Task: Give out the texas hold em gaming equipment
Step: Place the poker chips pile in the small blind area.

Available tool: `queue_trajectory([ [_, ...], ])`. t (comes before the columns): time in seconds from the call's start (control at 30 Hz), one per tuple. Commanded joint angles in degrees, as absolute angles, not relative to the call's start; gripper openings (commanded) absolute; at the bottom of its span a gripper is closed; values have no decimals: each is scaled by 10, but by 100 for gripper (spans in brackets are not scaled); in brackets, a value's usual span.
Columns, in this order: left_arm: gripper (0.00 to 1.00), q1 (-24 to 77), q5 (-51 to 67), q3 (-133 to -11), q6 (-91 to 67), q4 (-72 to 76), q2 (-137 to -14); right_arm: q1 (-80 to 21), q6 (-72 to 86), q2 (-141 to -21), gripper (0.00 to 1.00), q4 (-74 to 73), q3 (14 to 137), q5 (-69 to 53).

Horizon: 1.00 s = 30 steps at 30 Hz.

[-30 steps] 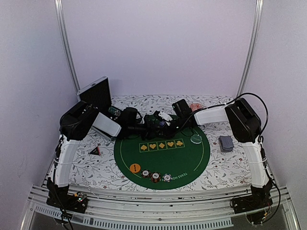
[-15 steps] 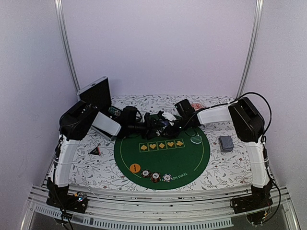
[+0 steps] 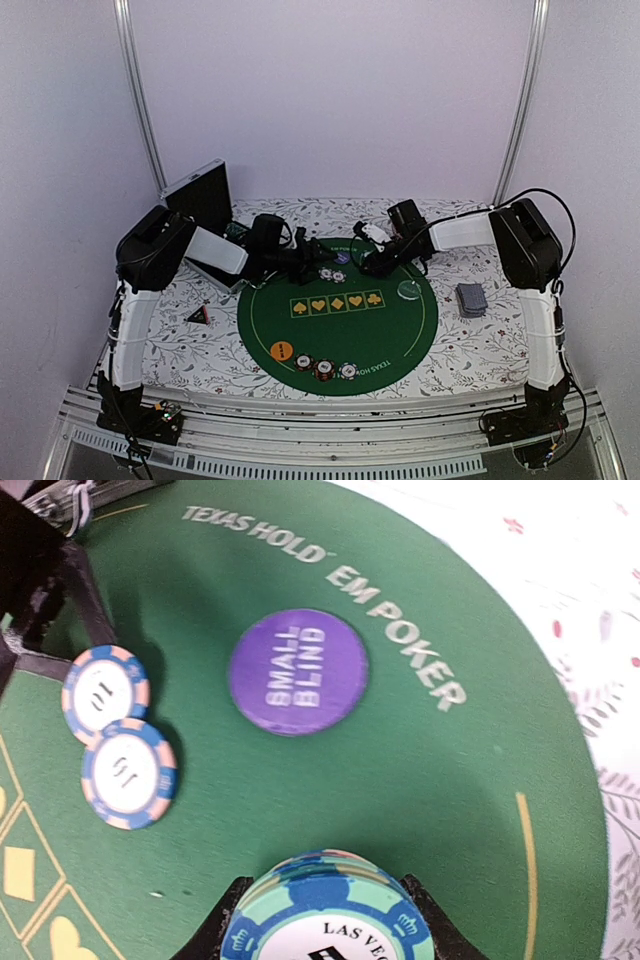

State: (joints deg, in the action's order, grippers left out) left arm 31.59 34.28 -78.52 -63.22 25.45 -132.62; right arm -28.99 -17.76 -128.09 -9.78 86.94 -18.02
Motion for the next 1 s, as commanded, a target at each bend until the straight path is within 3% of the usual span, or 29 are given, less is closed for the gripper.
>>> queue_trajectory([
  [0.0,76,305,280,-805,-563,139,-1318,-270,-163,-1268,3,-110,870,-141],
  [0.4,76,324,163,-938,-332,-86,-1310,-268,-122,-1313,4,-150,921,-66],
  [0.53,76,346,130,-982,-251,-140,-1313,-268,-113,-1319,8,-152,921,-62],
  [0.7,76,365,102,-1024,-204,-190,-1327,-268,-104,-1322,18,-153,919,-50],
  [0.97,76,370,101,-1028,-193,-195,-1328,-283,-107,-1311,44,-152,910,-14],
])
